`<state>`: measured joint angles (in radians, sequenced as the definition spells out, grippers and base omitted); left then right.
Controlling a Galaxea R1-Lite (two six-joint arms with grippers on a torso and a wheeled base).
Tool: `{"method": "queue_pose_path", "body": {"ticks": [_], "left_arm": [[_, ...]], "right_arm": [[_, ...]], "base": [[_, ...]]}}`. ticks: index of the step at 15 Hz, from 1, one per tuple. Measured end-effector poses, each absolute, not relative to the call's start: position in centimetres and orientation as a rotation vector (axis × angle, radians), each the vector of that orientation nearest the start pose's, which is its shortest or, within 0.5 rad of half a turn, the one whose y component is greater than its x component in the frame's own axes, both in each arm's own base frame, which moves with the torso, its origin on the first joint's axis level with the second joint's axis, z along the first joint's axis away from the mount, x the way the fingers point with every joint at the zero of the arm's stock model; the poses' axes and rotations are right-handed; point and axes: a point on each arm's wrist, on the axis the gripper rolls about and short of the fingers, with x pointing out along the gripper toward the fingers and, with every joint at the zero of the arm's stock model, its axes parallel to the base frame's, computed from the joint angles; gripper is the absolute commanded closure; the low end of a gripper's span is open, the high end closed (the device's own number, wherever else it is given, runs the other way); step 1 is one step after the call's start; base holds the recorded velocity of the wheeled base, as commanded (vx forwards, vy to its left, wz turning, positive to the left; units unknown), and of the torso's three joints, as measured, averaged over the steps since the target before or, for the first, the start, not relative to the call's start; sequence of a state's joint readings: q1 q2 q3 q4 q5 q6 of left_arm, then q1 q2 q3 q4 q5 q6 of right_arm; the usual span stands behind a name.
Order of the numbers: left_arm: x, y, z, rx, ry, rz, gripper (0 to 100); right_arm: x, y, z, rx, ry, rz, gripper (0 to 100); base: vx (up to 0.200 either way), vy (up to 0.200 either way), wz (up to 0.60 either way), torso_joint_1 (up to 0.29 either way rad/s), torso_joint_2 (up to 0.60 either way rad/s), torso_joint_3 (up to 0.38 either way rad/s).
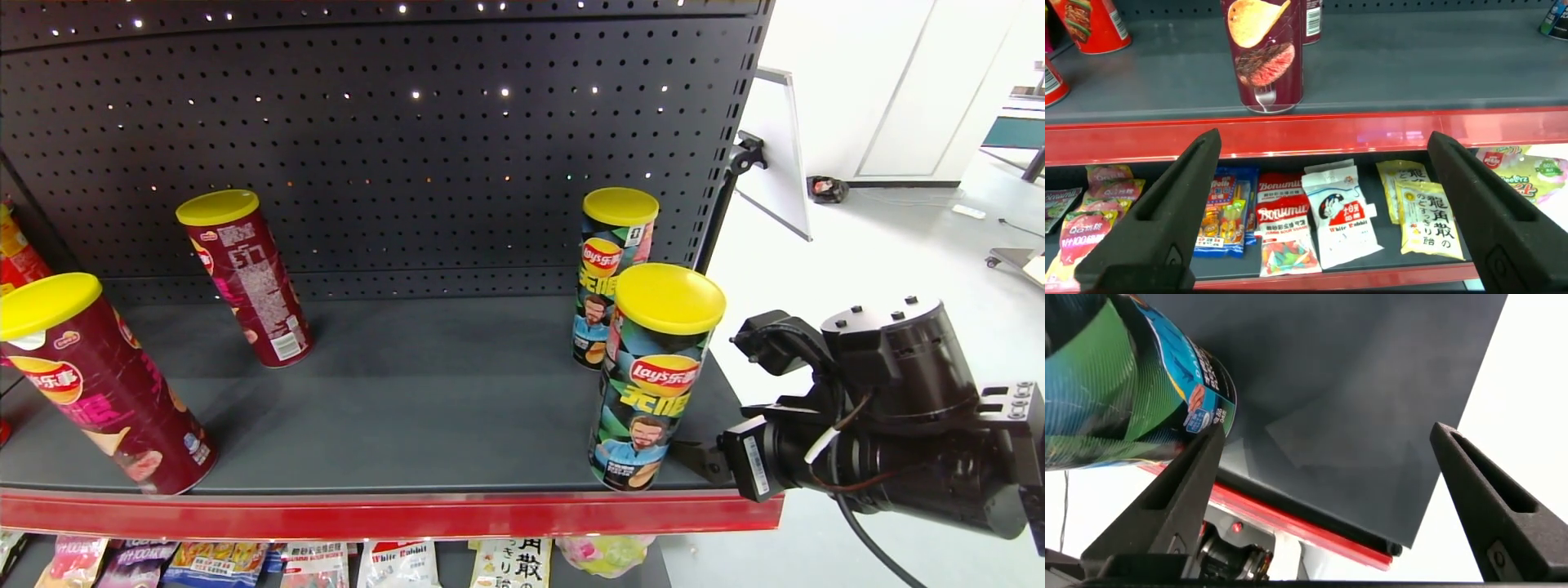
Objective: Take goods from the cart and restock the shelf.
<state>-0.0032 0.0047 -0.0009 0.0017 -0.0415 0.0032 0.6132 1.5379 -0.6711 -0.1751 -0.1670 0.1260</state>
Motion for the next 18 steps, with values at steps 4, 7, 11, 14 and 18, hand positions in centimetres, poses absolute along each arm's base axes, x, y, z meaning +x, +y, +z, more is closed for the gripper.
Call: {"method": "queue_pose_path", "body": {"ticks": [4, 7, 11, 14, 18], "left_arm": [[-2.3, -0.1, 7.6, 0.003, 0.005, -0.045, 0], [-2.3, -0.1, 7.6, 0.003, 0.006, -0.045, 0], [-2.3, -0.1, 7.6, 0.003, 0.006, -0.044, 0], [-2.2, -0.1, 7.5, 0.003, 0.006, -0.045, 0], [-2.3, -0.1, 7.6, 0.003, 0.006, -0.045, 0]], "right_arm": [[19.9, 13.8, 14.9, -0.148, 0.664, 0.394, 0], [19.9, 14.0, 15.0, -0.15, 0.663, 0.401, 0], [20.1, 14.6, 15.2, -0.151, 0.652, 0.415, 0], [20.0, 14.8, 15.2, -0.156, 0.651, 0.413, 0], [19.9, 15.0, 15.2, -0.158, 0.651, 0.418, 0]], "base": [[0.0, 0.0, 0.0, 0.0, 0.0, 0.0], [0.0, 0.0, 0.0, 0.0, 0.0, 0.0], [0.0, 0.0, 0.0, 0.0, 0.0, 0.0], [0.0, 0.0, 0.0, 0.0, 0.0, 0.0], [0.0, 0.0, 0.0, 0.0, 0.0, 0.0]]}}
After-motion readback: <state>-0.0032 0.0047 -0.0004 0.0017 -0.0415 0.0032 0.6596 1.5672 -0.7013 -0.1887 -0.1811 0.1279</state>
